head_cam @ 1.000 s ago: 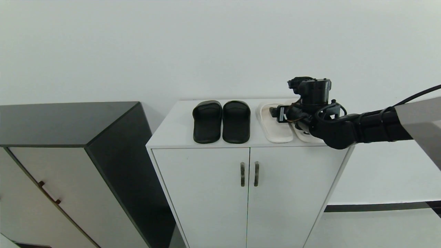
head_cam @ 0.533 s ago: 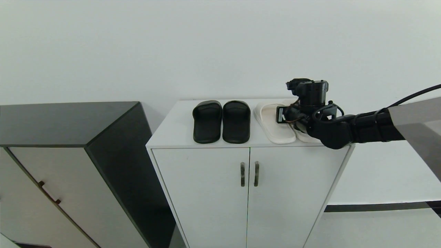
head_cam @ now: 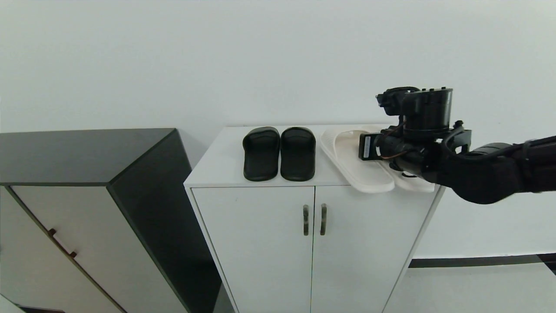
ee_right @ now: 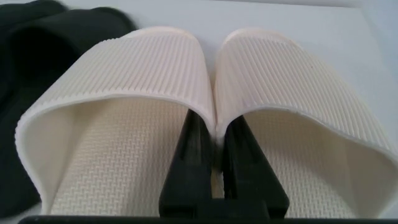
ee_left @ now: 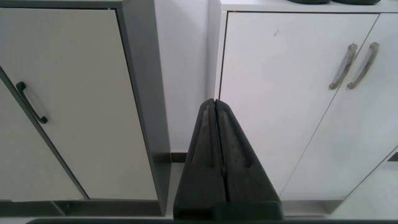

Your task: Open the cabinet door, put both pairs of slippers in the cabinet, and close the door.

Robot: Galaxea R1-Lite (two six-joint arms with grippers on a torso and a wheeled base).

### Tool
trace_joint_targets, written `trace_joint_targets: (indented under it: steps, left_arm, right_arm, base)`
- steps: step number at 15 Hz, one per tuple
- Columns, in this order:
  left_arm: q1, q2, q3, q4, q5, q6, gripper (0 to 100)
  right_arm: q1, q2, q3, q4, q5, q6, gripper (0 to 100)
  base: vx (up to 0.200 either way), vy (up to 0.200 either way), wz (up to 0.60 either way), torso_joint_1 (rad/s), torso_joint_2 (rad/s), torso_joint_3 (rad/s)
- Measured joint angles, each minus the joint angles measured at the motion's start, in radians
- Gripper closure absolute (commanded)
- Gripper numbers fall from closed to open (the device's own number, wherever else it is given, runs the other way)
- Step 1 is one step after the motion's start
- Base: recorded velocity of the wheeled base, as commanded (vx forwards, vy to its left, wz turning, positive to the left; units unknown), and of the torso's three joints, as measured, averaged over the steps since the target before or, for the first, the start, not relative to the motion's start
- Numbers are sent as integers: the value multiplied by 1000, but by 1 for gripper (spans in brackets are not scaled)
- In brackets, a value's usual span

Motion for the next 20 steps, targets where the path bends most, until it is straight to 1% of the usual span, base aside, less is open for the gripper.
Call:
trace_joint_targets:
  steps: [3,6,8,9,11,16,20]
  left_arm:
    - [0,0,0,0,4,-11,100]
    - [0,0,0,0,3,-10,100]
    - [0,0,0,0,1,-9,100]
    - [0,0,0,0,1,-9,100]
    - [0,0,0,0,1,-9,100]
    - [0,0,0,0,1,-11,100]
    - [0,0,0,0,1,-10,100]
  right_arm:
    - [83,-186,201,-2,8,6,100]
    - [209,-369,424,1,22,10,100]
    - [272,-455,519,1,44,19,100]
    - [283,-480,537,0,48,21,100]
    - [293,-507,558,-1,68,21,100]
    - [297,-521,568,-1,70,21,100]
    - [295,-501,577,-39,77,21,100]
  base:
    - [0,0,0,0,0,0]
    - [0,0,0,0,0,0]
    - [0,0,0,0,0,0]
    - [0,0,0,0,0,0]
    - [-200,0,0,5,-2,2]
    - [-200,0,0,-1,1,0]
    - [-200,0,0,-1,0,2]
